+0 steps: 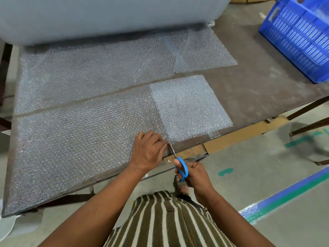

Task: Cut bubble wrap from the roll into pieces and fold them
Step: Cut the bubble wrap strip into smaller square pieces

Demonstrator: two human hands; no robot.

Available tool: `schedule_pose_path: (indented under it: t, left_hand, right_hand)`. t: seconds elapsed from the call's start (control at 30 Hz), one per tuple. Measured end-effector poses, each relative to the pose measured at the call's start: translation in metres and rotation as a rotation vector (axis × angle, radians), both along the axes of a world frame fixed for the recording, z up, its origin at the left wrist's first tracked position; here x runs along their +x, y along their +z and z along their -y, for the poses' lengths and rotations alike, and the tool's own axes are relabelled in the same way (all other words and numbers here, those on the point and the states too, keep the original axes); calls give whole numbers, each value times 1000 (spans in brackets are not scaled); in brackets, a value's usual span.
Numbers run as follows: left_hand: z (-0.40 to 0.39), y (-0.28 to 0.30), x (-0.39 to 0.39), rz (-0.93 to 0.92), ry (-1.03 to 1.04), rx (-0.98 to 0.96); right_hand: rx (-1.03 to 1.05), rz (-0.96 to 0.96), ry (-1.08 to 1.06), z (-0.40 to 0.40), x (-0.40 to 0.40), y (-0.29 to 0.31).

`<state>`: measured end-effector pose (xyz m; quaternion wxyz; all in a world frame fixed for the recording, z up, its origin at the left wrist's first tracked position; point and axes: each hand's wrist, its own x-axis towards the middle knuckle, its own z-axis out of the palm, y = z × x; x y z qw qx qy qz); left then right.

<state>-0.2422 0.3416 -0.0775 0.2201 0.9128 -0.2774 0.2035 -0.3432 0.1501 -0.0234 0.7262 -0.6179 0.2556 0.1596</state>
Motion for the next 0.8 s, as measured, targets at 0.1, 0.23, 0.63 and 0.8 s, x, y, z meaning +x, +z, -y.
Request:
schedule_pose_path:
  t: [0.1, 0.23, 0.63, 0.8]
  left_hand:
    - [0, -3, 1, -4, 0, -23]
    - [0, -4, 1, -8, 3, -61]
    - [-2, -3, 0, -9, 33, -148]
    - [-2, -1, -2, 1, 45, -169]
  right_hand:
    - [2, -21, 0, -3, 5, 4]
    - [-20, -14, 11, -6, 12, 6]
    - [-12, -11, 17, -9, 13, 10]
    - [5, -20, 16, -7, 7, 10]
